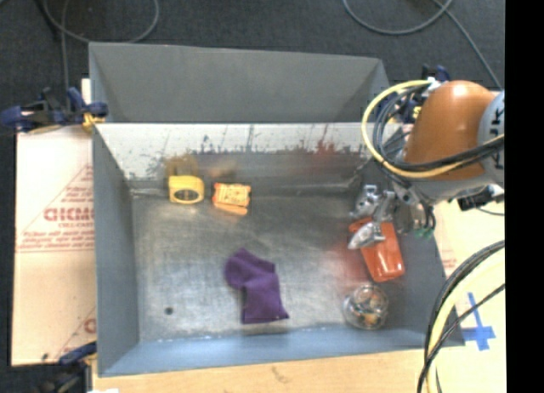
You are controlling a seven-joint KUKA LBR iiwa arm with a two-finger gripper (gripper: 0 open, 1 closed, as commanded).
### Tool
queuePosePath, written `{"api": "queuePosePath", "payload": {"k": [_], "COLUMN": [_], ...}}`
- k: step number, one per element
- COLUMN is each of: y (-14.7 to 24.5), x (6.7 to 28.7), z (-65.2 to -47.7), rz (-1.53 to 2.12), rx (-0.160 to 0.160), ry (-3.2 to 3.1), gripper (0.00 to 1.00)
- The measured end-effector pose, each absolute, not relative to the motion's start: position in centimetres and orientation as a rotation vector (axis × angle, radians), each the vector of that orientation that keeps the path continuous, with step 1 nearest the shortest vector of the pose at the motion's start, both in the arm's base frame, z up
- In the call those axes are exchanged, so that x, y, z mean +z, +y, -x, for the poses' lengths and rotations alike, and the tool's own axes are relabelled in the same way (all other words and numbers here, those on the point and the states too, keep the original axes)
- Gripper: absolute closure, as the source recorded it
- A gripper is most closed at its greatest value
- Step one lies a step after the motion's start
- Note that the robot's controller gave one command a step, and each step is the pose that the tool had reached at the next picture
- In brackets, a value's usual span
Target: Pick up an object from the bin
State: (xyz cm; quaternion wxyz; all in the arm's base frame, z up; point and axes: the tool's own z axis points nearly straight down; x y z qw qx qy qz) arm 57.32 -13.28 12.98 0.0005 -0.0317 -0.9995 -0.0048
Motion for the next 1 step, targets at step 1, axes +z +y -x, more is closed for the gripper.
{"api": "queuePosePath", "payload": {"k": [1], "y": [-13.54], "x": [14.55], "z": [-57.28], "rz": [0.096], "rx": [-0.002], "ry": [-3.149], "gripper": [1.0]}}
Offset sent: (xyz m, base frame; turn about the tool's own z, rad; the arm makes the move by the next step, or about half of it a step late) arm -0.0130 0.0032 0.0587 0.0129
